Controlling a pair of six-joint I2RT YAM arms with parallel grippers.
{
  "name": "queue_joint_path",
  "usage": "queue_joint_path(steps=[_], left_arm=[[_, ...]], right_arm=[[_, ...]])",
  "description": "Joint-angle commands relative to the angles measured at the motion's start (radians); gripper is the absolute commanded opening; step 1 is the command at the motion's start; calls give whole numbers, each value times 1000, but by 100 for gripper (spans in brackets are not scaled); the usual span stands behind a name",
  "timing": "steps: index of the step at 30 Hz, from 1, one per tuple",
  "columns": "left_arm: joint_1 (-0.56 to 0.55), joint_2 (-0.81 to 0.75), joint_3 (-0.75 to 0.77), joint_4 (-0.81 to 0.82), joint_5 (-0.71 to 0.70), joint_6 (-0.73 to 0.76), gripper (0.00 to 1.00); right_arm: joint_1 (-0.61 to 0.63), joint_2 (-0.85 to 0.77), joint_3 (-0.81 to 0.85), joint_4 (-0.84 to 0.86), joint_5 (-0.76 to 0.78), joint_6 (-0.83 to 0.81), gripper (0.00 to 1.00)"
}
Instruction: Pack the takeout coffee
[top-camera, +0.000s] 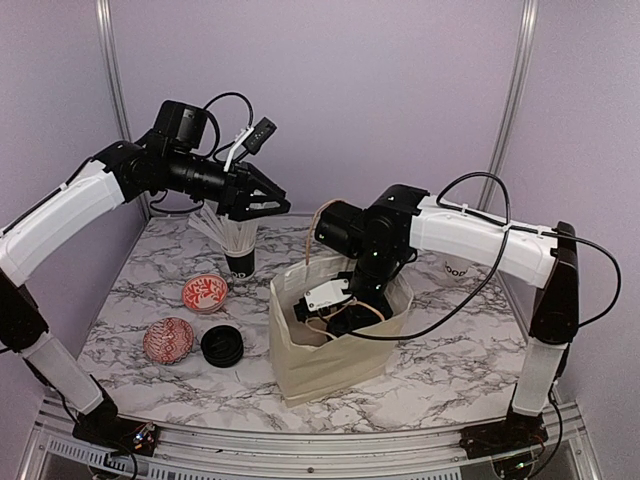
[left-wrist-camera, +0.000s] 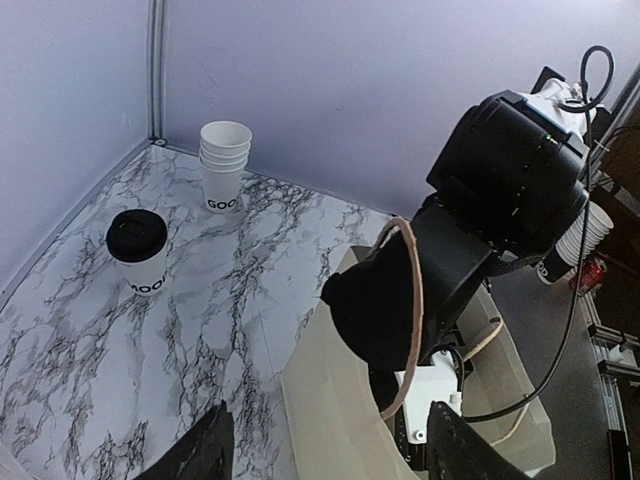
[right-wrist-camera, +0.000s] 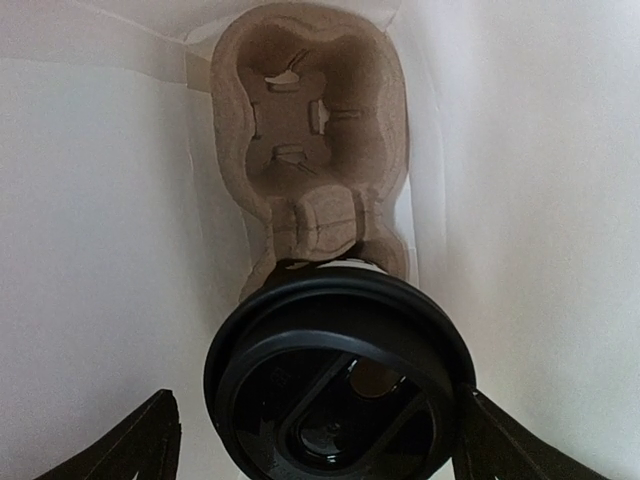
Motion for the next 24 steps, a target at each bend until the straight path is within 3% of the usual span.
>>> queue_joint_path(steps=[1,10,20,24], left_arm=[[-44,29,-15,21,44,28,66],[-89,50,-25,12,120,39,59],[-112,101,0,-15,115,43,47],[-115,123,12,-19,132,40,37]], right_arm=[[2,1,28,-26,-32,18,90],[2,3,23,-26,-29,20,90],[2,9,26,-26,-28,18,89],[2,11,24,-26,-28,19,88]])
